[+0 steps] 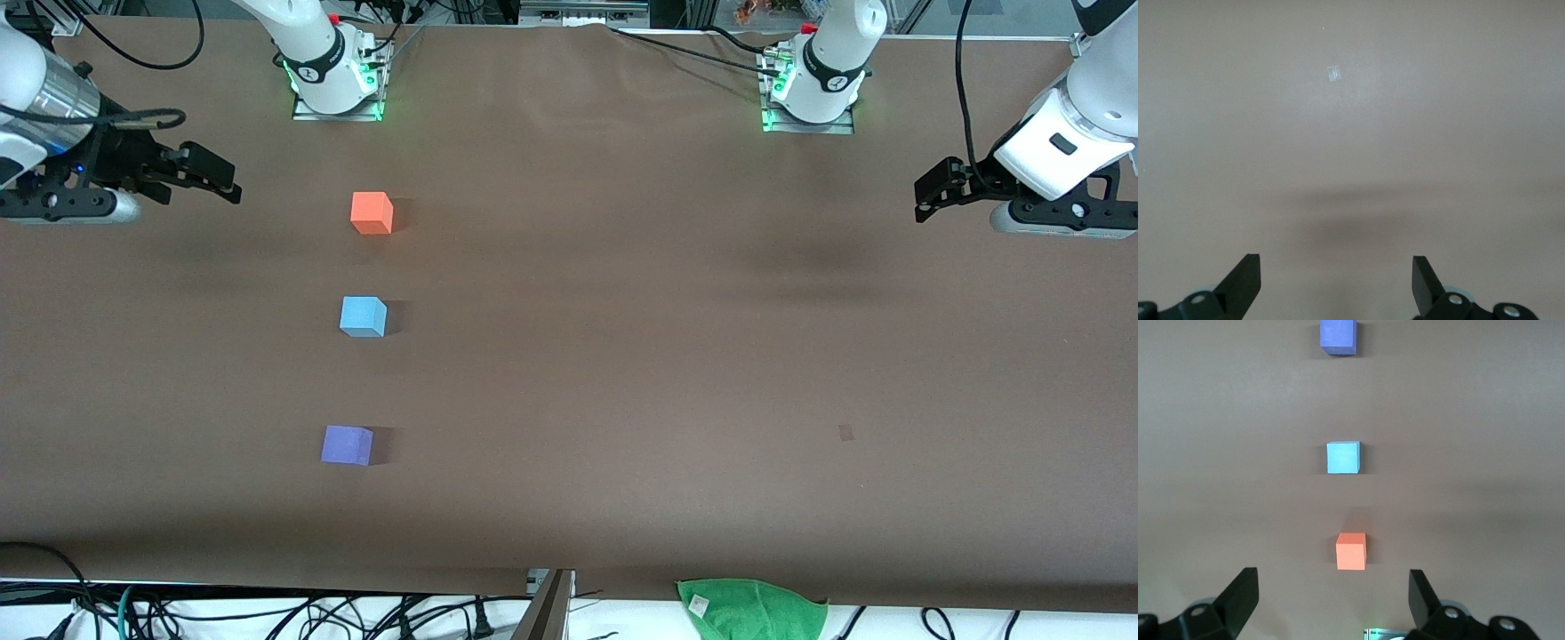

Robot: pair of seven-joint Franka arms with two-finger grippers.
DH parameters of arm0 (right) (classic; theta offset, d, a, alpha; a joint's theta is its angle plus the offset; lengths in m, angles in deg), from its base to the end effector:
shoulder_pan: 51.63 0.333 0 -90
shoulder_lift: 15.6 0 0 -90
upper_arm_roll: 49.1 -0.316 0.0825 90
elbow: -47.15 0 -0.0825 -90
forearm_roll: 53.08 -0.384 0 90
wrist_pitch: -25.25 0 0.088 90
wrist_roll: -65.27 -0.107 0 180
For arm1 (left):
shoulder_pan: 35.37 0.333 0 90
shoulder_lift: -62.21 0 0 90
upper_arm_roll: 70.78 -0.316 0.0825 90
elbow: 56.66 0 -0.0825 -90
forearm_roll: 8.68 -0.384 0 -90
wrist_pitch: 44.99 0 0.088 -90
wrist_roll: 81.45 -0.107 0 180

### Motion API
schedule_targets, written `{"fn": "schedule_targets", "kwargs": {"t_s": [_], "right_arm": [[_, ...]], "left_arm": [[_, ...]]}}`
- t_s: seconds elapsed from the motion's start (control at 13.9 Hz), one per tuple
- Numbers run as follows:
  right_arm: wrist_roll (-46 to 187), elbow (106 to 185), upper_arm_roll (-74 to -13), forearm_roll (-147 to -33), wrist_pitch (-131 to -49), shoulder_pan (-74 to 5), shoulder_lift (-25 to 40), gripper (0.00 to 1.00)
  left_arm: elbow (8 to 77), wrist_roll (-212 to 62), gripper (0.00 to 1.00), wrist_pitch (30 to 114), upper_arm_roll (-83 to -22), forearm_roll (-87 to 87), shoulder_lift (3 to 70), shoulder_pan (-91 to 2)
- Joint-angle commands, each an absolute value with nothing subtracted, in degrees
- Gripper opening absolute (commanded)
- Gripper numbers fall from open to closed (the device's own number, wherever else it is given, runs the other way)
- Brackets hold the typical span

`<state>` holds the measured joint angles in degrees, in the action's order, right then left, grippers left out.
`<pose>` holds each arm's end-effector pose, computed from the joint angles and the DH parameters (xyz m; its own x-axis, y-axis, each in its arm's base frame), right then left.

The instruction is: Place blue block between orange and purple blocks

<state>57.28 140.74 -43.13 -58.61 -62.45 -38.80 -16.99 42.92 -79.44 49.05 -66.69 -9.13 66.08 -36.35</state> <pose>0.5360 0.0745 0.6055 0.9957 -0.0154 -0.0914 -0.0234 -0.9959 -0.0870 0.5340 -0.0477 0.5881 0.9981 -0.0536 -0.0289 -0.0540 -0.9984 -0.0136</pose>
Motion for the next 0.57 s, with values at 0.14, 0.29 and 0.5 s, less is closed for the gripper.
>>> {"fn": "schedule_targets", "kwargs": {"t_s": [0.14, 0.29, 0.5], "right_arm": [[59.21, 140.93, -43.13, -55.54, -61.68, -38.79, -17.80, 0.99], [59.21, 140.14, -43.13, -55.36, -61.94, -38.79, -17.45, 0.99], [59.21, 136.89, -43.48, -53.62, -60.89, -38.44, -15.95, 0.99]], "left_arm": [[41.34, -78.72, 1.00, 47.74, -66.83, -9.74, 65.38, -36.86], [41.34, -78.72, 1.00, 47.74, -66.83, -9.74, 65.38, -36.86], [41.34, -78.72, 1.00, 47.74, -66.83, -9.74, 65.38, -36.86]]}}
